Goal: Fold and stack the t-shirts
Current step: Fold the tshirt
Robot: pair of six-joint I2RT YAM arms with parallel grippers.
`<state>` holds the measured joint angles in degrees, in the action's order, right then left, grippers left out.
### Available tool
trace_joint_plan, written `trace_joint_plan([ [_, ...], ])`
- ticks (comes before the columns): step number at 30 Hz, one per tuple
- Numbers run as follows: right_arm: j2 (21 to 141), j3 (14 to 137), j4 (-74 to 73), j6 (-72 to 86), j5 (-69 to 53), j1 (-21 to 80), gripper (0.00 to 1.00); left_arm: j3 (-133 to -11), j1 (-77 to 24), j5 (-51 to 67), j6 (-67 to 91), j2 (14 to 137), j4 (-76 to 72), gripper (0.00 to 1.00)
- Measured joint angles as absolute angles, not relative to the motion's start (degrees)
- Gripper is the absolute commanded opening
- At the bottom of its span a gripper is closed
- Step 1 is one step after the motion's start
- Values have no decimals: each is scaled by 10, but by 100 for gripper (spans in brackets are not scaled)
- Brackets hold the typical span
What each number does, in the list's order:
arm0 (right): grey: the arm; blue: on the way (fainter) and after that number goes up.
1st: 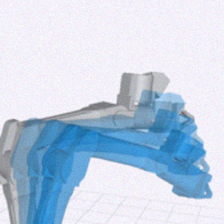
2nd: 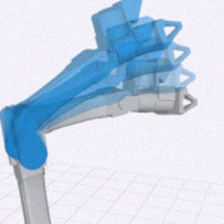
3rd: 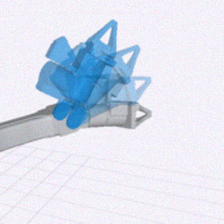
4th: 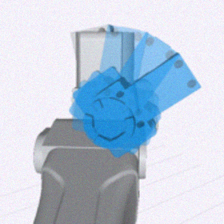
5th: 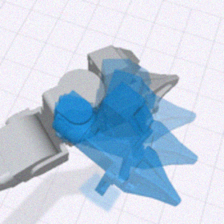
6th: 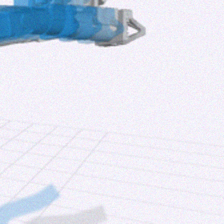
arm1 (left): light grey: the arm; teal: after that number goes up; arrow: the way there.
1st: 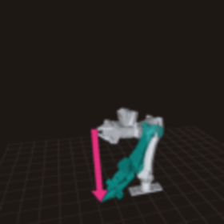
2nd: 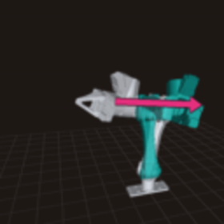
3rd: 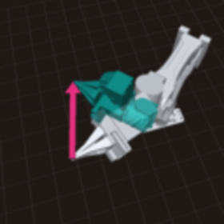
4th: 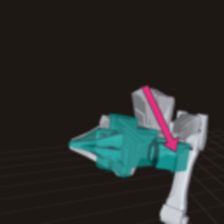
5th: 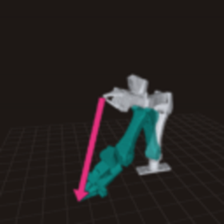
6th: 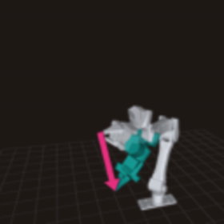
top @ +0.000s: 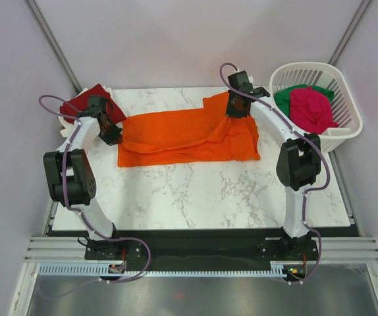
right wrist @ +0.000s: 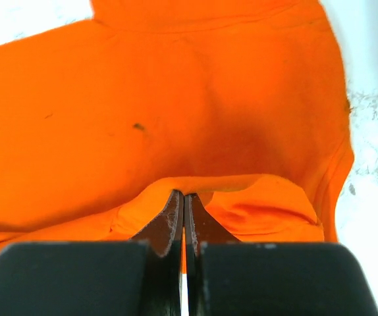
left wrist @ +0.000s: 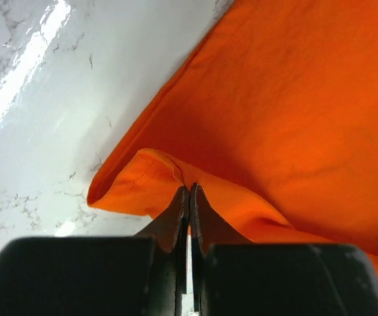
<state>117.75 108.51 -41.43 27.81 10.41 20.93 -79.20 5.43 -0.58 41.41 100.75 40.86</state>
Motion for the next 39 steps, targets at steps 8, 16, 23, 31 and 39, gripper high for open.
trace_joint_plan([
  [8,1265,1174,-427,276,110,188,14,-827,55,-18,404,1101,411,3],
  [16,1340,1252,-454,271,110,164,88,-895,57,-35,390,1156,439,77],
  [23,1289,1225,-458,269,129,151,89,-924,57,-72,380,1103,467,90],
  [31,995,902,-389,275,113,156,83,-790,54,-95,374,903,450,77],
  [39,986,765,-343,278,84,155,71,-669,42,-69,375,950,425,72],
])
